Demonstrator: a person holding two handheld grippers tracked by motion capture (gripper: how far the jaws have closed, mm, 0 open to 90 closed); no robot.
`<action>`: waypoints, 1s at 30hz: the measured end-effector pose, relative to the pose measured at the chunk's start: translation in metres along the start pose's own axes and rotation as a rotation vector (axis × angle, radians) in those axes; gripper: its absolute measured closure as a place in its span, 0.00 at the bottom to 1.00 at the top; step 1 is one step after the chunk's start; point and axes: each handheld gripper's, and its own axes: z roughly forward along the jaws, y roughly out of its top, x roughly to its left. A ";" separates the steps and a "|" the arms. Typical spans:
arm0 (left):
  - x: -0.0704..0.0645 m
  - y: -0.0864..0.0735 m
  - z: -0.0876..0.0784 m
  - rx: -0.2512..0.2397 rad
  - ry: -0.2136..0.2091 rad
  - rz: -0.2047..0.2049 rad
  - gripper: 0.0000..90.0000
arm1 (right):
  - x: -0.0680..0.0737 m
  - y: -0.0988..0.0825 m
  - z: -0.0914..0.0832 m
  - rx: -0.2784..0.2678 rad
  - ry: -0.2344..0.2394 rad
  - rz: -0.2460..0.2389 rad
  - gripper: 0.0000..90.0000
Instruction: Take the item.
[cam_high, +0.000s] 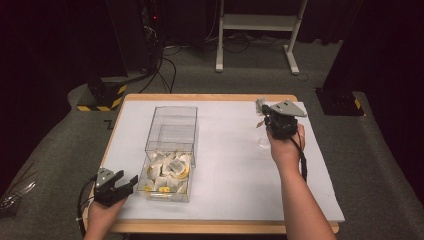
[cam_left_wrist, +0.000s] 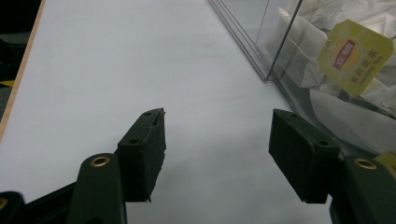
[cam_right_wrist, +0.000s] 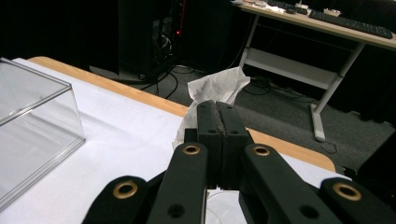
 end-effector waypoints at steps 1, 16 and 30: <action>0.000 0.000 0.000 0.002 0.000 0.005 0.41 | -0.001 0.001 0.000 -0.001 -0.001 0.002 1.00; 0.000 0.000 -0.001 -0.006 -0.003 -0.001 0.41 | -0.023 -0.005 0.010 0.043 -0.060 0.037 1.00; 0.000 0.000 -0.001 -0.007 -0.003 -0.003 0.41 | -0.032 -0.024 0.023 0.098 -0.086 0.050 1.00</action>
